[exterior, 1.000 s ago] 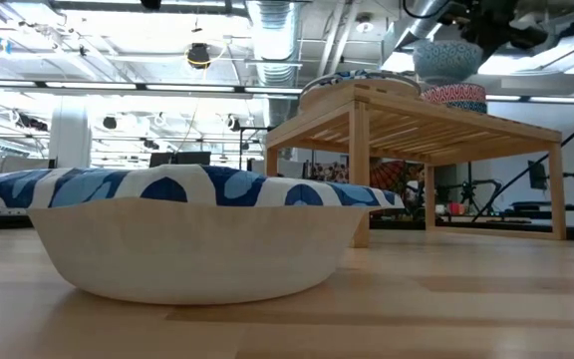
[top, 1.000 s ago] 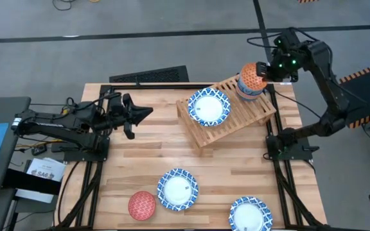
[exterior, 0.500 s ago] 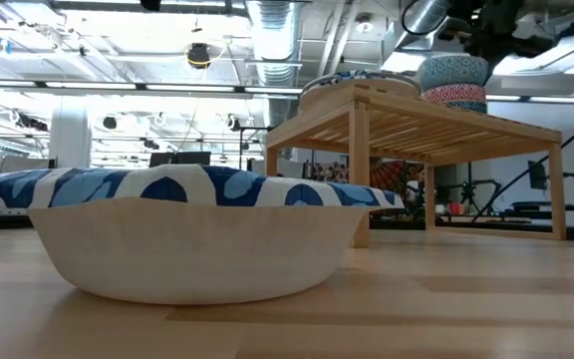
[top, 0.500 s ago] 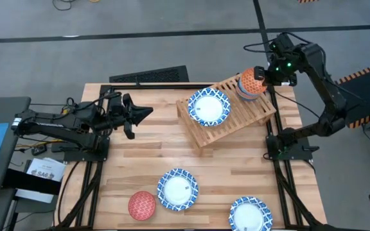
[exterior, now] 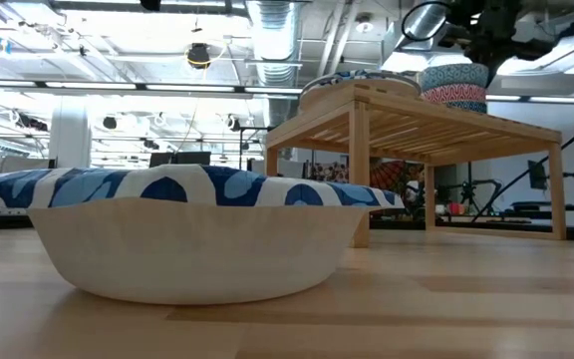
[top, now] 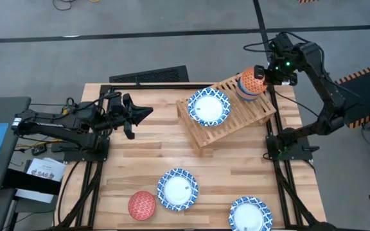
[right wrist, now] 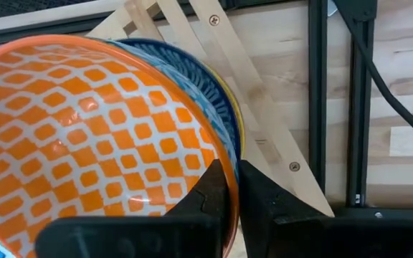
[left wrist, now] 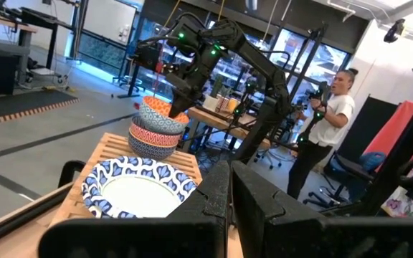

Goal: Place and stack bowls onto a shelf
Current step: Stack the orange pattern bowl on top of the blue pattern bowl on the shelf, then stack the top white pattern bowl on top of the white pattern bowl on the shelf

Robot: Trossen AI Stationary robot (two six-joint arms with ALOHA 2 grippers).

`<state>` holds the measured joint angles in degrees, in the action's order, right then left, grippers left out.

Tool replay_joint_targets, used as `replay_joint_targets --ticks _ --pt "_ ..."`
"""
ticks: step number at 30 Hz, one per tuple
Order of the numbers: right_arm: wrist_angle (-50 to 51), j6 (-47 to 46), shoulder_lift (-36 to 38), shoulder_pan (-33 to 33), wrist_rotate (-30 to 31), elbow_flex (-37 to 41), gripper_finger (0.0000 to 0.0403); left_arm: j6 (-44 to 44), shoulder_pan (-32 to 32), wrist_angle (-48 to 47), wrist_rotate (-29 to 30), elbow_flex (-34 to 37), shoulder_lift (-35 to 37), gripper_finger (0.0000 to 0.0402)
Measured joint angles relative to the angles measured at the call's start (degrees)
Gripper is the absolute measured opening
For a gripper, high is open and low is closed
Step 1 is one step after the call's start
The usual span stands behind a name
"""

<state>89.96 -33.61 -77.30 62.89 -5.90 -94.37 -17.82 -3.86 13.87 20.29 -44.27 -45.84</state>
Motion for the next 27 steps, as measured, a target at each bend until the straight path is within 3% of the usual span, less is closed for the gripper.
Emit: replay_joint_targets --ticks 7,12,19,27 --pt "0.0 -1.1 0.0 0.0 1.3 -0.1 0.0128 0.0 0.0 -0.2 0.0 0.0 0.0 0.0" --pt "-0.3 -0.4 0.0 0.0 0.3 -0.1 0.0158 0.0 0.0 -0.5 0.0 0.0 0.0 0.0" --pt "-1.0 3.2 1.8 0.0 -0.1 -0.1 0.016 0.1 0.0 -0.5 0.0 0.0 0.0 0.0" --pt "-1.0 7.0 7.3 -0.1 3.4 -0.1 0.0119 0.1 0.0 -0.9 2.1 0.0 0.0 0.0"
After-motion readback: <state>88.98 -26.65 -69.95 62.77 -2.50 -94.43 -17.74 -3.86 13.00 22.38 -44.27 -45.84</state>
